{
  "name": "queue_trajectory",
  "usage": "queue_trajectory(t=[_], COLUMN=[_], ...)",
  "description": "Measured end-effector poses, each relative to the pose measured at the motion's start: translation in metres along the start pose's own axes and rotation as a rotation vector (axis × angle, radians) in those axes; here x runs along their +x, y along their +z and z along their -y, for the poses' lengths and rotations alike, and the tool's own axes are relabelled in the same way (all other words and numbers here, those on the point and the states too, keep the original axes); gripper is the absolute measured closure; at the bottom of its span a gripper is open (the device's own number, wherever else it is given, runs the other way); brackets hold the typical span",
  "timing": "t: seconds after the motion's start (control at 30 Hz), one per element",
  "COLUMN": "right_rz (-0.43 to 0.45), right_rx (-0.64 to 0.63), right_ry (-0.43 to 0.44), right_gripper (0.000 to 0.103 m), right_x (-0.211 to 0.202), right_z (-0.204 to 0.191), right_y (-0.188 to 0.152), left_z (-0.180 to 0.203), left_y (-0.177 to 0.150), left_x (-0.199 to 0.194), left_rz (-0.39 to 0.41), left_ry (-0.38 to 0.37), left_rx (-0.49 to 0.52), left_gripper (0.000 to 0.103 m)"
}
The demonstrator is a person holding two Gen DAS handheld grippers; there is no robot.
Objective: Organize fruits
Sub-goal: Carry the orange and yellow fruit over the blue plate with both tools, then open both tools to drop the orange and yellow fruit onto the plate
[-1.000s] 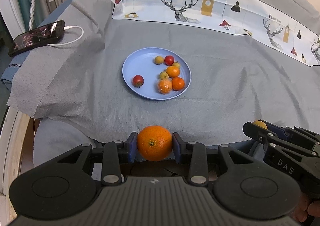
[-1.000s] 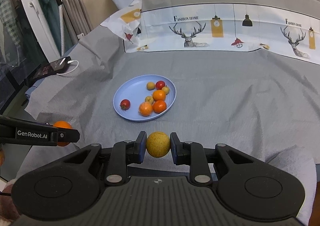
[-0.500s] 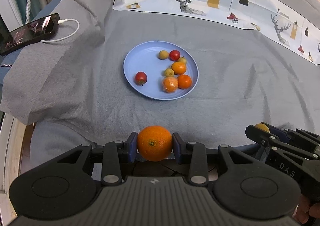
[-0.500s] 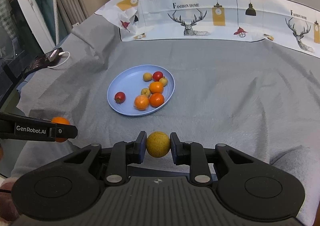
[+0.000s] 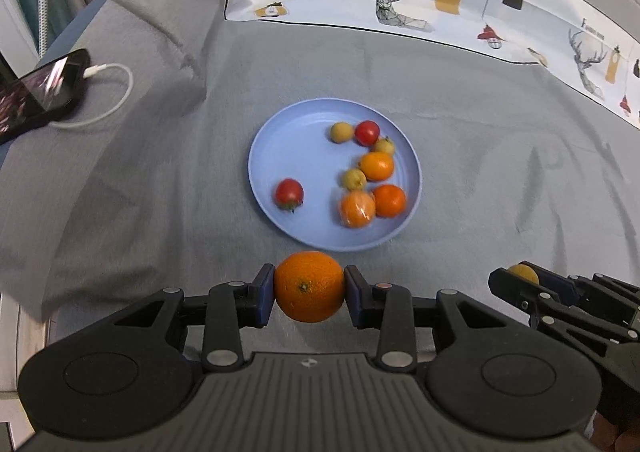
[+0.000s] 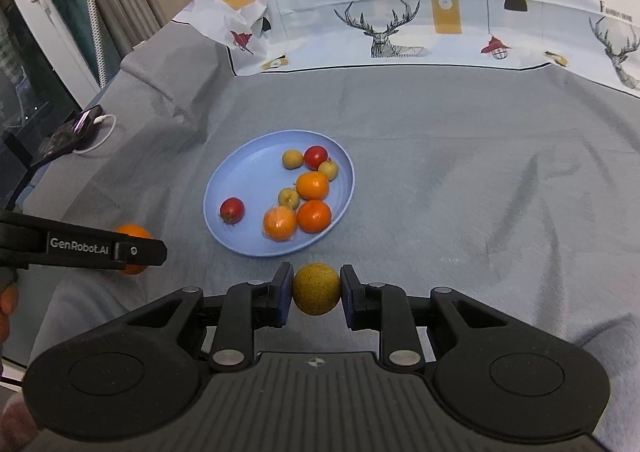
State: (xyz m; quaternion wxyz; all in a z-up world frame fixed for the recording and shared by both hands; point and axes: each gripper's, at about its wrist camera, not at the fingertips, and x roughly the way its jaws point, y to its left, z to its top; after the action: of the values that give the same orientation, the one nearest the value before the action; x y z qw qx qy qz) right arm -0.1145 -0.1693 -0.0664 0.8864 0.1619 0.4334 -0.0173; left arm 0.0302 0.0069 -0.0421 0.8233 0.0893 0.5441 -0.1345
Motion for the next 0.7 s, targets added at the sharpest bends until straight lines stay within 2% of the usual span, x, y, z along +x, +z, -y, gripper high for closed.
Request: queue_trajectory(t=[0.4,0.7], right_rz=[-0.016,-0.040], right_rx=[-0.020,-0.060], right_ry=[0.012,0.011], right_gripper=[0.077,0.077], right_x=[0.065,0.121], right_z=[-0.003,-0.002], right_y=[0.047,0.073], left_z=[-0.004,-0.005], left_y=[0.058,0.089], left_x=[0.062,0.106], left_rz=[-0.054,-0.082], left_ry=[0.028,0.050], left_rx=[0.016,0.020], left_gripper=[0.063,0.063])
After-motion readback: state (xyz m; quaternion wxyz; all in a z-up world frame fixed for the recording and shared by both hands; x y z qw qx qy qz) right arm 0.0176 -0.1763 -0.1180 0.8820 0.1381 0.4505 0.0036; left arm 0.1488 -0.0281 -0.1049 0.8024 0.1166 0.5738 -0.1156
